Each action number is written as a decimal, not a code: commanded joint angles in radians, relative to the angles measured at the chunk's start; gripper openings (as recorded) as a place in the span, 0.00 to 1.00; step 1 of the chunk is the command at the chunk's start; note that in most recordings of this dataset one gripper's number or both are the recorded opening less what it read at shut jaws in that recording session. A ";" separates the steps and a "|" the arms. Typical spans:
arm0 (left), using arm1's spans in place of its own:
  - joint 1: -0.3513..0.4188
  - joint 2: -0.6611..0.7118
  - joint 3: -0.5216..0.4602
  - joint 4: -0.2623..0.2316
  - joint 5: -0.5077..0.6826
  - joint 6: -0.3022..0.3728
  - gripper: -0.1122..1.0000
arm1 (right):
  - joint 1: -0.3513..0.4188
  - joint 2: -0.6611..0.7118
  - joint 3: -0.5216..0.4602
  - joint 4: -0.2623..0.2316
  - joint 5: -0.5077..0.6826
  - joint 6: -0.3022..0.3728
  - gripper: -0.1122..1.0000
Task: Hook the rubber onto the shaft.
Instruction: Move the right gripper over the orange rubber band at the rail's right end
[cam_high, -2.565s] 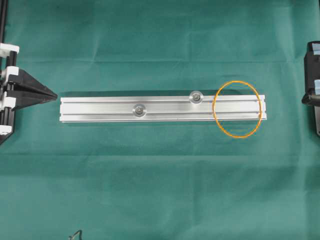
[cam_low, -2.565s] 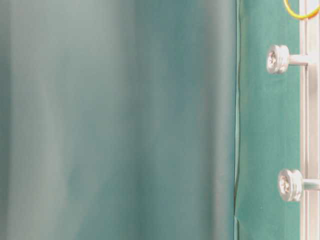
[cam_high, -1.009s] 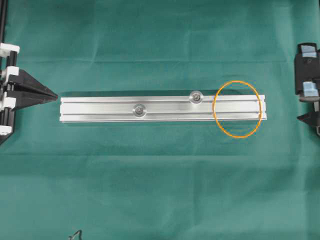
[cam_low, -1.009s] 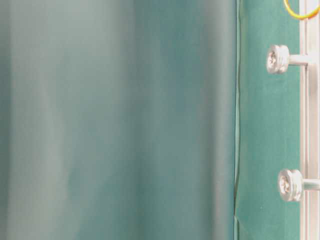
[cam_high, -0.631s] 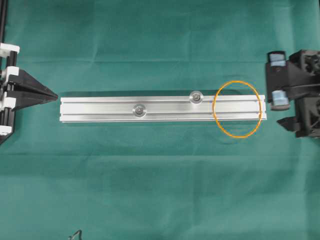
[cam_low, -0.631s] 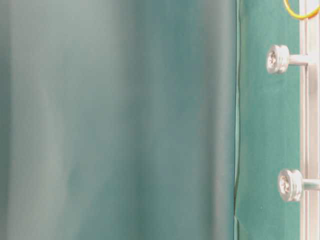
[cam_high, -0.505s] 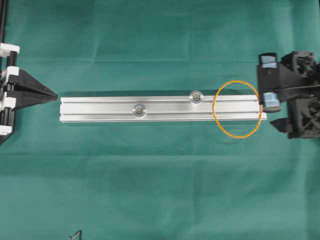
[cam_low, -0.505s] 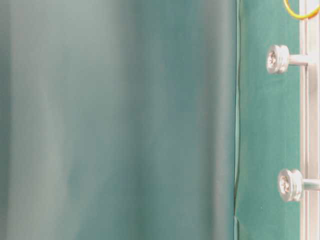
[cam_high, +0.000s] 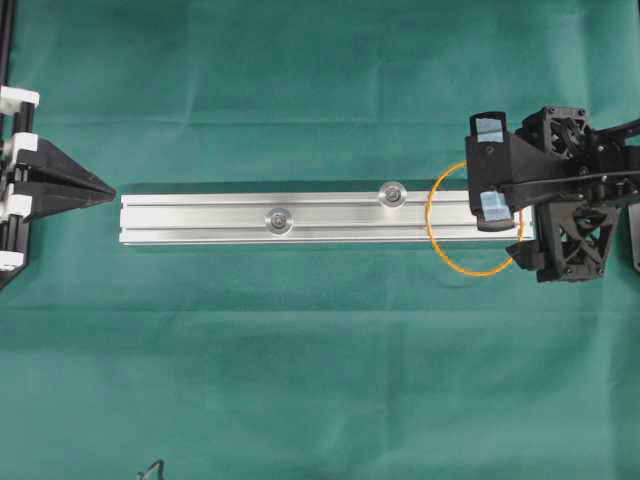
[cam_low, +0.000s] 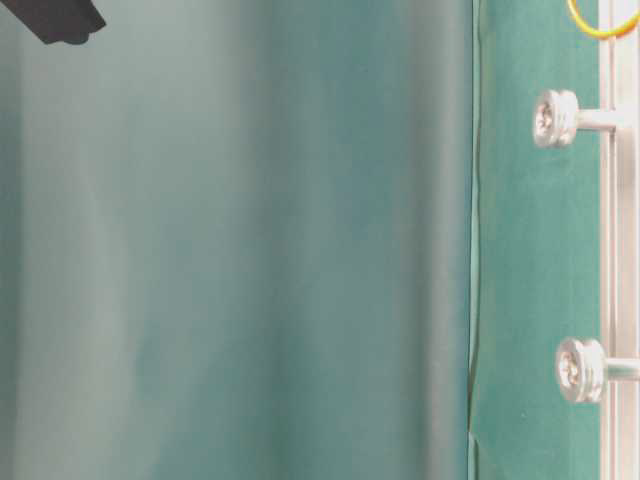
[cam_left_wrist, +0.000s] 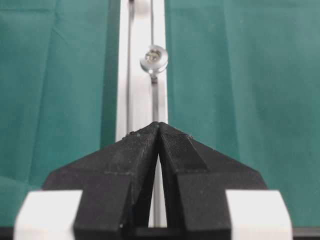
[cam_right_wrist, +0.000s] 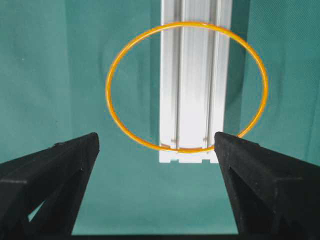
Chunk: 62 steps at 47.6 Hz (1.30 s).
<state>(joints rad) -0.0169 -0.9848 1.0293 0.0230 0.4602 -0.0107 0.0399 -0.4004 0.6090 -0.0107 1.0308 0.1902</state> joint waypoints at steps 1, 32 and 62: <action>-0.003 0.009 -0.031 0.002 -0.003 0.002 0.12 | 0.003 -0.005 -0.026 0.005 -0.005 -0.002 0.98; -0.003 0.009 -0.031 0.002 -0.003 0.000 0.12 | 0.034 0.009 0.008 0.020 -0.069 0.014 0.98; -0.003 0.009 -0.029 0.002 -0.003 0.000 0.12 | 0.075 0.114 0.071 0.069 -0.219 0.014 0.98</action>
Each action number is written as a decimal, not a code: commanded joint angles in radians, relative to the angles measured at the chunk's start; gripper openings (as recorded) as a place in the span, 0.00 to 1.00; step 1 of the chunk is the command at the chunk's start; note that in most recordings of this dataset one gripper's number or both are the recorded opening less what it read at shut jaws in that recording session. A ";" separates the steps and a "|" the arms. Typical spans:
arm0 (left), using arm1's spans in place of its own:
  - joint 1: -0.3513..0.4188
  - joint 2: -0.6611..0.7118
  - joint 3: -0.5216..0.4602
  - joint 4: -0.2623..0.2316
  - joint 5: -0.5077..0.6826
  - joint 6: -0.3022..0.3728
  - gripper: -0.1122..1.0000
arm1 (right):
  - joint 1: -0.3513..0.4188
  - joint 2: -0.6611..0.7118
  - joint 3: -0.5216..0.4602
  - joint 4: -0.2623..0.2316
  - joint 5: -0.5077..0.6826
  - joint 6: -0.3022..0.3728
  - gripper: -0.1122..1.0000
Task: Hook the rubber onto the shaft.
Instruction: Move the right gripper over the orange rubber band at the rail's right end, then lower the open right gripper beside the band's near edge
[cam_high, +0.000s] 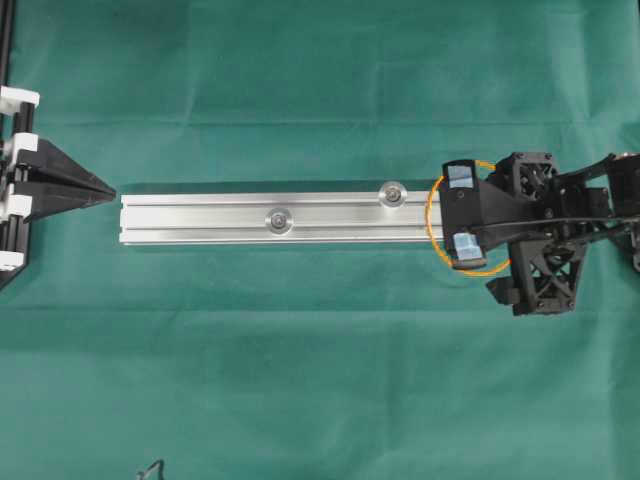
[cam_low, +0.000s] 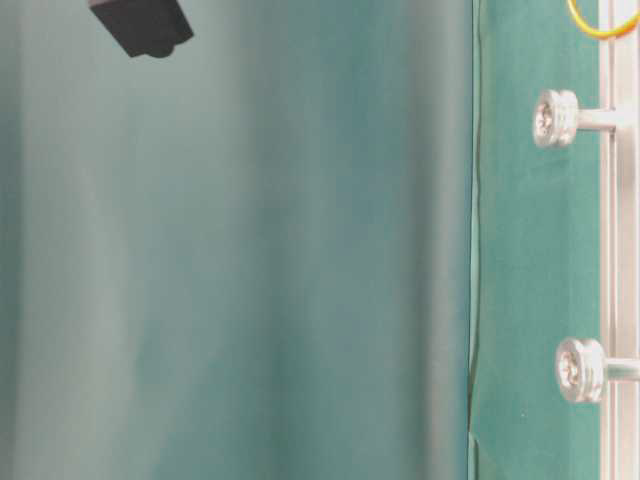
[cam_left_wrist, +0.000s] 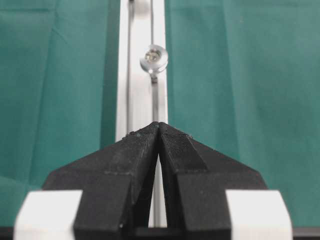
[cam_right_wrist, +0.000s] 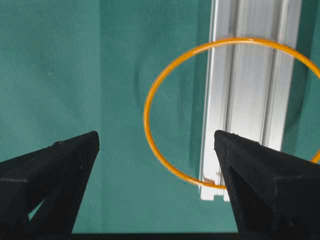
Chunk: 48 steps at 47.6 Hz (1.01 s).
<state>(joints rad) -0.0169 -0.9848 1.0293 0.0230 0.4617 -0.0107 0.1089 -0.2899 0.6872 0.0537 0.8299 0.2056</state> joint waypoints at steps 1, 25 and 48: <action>-0.003 0.009 -0.029 0.002 -0.005 0.000 0.12 | 0.008 0.008 -0.006 0.005 -0.021 -0.002 0.98; -0.003 0.009 -0.029 0.002 -0.003 0.000 0.12 | 0.044 0.094 0.046 0.005 -0.141 0.044 0.98; -0.003 0.009 -0.029 0.002 -0.002 0.000 0.12 | 0.063 0.133 0.114 0.005 -0.233 0.101 0.98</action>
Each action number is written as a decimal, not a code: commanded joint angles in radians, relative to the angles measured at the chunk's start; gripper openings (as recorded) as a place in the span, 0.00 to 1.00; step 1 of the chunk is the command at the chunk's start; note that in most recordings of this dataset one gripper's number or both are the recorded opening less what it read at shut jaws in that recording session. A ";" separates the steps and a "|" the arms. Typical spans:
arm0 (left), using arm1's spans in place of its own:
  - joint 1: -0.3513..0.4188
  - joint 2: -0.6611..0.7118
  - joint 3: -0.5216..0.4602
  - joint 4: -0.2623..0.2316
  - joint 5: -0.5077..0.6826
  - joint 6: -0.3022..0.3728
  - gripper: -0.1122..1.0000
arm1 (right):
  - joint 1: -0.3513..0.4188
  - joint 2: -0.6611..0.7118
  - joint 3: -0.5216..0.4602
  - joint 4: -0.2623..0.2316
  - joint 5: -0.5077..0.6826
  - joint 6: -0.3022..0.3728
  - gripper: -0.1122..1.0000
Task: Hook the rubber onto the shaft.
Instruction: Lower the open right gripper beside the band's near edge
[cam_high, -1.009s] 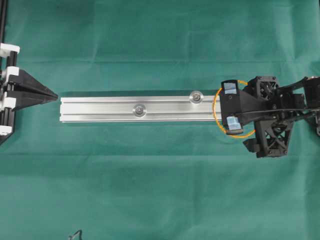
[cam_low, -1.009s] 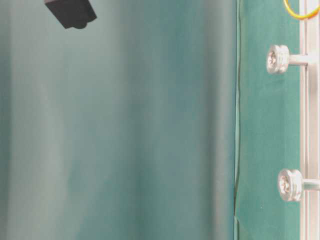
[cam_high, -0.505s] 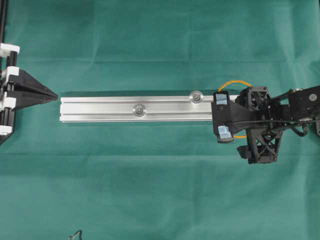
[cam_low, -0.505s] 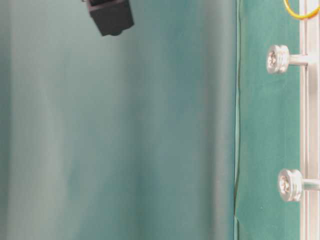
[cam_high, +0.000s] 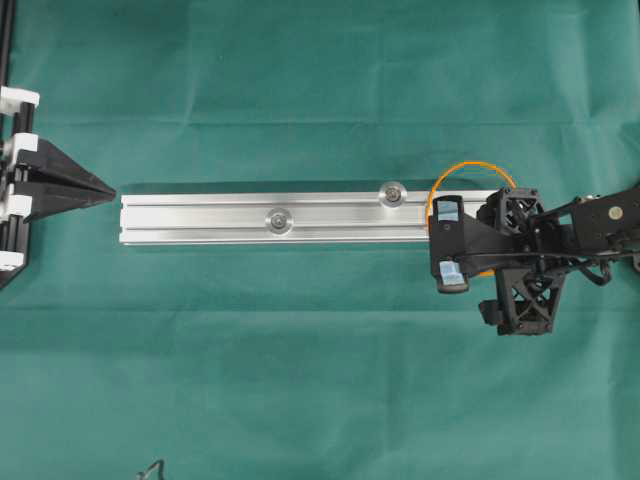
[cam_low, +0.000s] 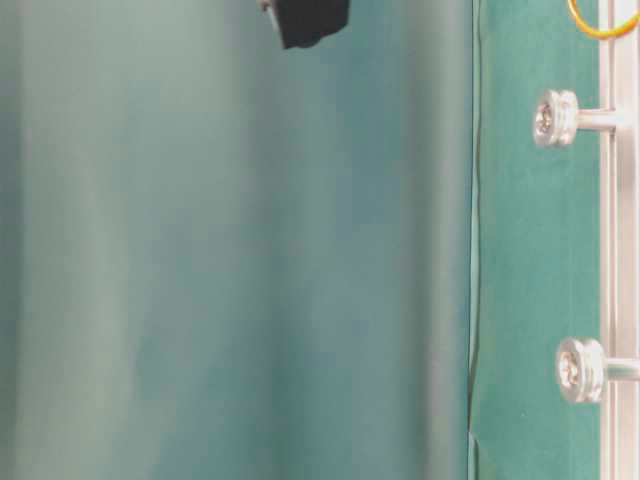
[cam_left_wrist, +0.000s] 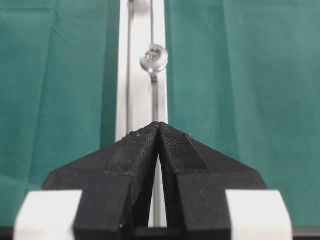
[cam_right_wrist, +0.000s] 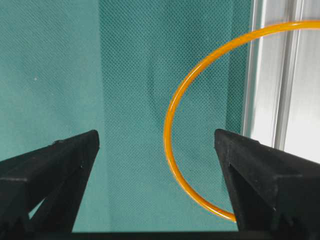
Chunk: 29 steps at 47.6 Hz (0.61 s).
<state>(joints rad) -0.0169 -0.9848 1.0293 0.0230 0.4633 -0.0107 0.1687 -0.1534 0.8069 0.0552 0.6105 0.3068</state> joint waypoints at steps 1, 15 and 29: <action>-0.003 0.009 -0.029 0.002 -0.003 0.000 0.12 | 0.003 -0.002 -0.005 0.003 -0.015 0.000 0.98; -0.003 0.009 -0.029 0.002 -0.003 0.000 0.12 | 0.005 0.012 0.000 0.003 -0.038 0.000 0.98; -0.003 0.009 -0.029 0.002 -0.003 0.000 0.12 | 0.003 0.012 0.000 0.003 -0.040 0.000 0.95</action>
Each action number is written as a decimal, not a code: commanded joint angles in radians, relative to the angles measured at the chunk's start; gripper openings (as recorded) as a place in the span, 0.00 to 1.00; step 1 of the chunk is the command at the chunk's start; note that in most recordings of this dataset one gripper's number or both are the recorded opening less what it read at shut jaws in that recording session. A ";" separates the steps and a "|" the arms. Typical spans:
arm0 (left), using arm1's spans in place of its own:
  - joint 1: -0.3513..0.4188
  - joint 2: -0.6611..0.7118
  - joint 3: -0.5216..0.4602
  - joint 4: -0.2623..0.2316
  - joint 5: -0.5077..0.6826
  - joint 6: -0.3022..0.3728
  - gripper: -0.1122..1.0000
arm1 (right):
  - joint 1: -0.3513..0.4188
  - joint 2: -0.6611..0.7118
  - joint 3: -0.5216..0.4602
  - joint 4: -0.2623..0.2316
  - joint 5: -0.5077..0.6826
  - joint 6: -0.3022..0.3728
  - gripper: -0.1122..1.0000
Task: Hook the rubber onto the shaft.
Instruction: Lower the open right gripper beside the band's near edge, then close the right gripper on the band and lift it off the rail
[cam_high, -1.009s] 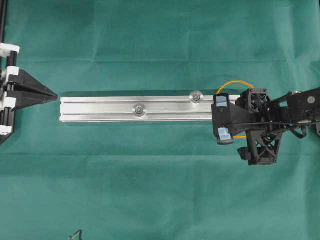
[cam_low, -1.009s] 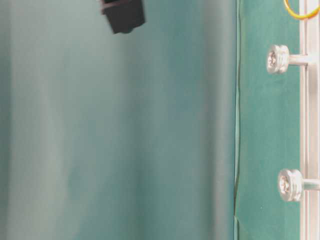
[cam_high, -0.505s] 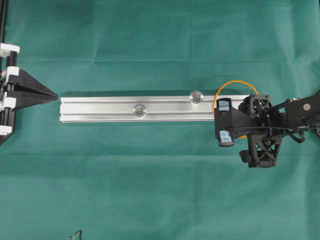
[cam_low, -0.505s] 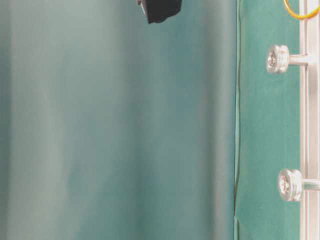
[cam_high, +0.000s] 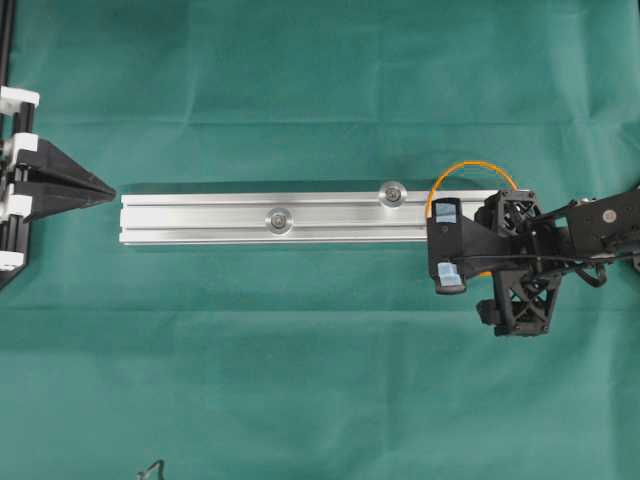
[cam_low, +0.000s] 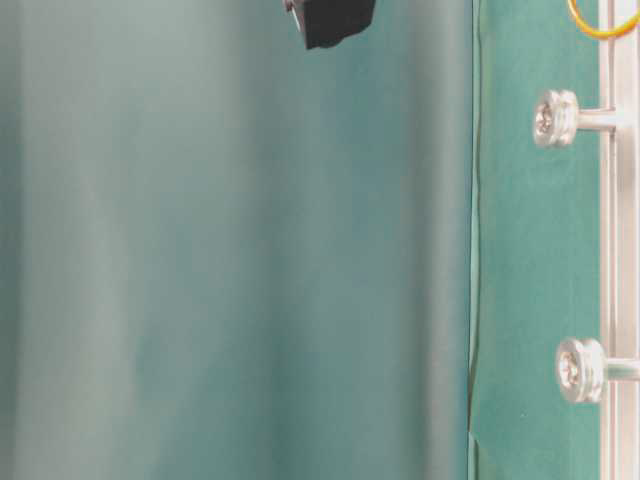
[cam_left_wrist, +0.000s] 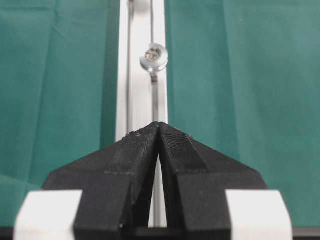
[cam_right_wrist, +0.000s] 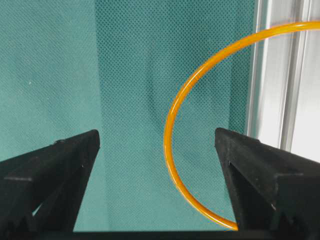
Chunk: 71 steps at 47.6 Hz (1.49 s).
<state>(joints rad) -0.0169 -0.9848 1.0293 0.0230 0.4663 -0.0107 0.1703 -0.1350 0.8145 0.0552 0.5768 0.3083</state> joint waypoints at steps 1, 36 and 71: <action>-0.003 0.009 -0.031 0.002 -0.005 0.000 0.12 | 0.003 -0.006 -0.009 0.003 -0.006 0.000 0.95; -0.003 0.009 -0.029 0.002 -0.005 0.000 0.12 | 0.002 -0.006 -0.012 -0.002 -0.006 0.018 0.17; -0.003 0.009 -0.029 0.002 -0.005 0.002 0.12 | 0.002 -0.158 -0.066 -0.020 0.164 0.020 0.17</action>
<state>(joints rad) -0.0169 -0.9848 1.0293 0.0215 0.4663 -0.0107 0.1703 -0.2531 0.7762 0.0430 0.7148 0.3298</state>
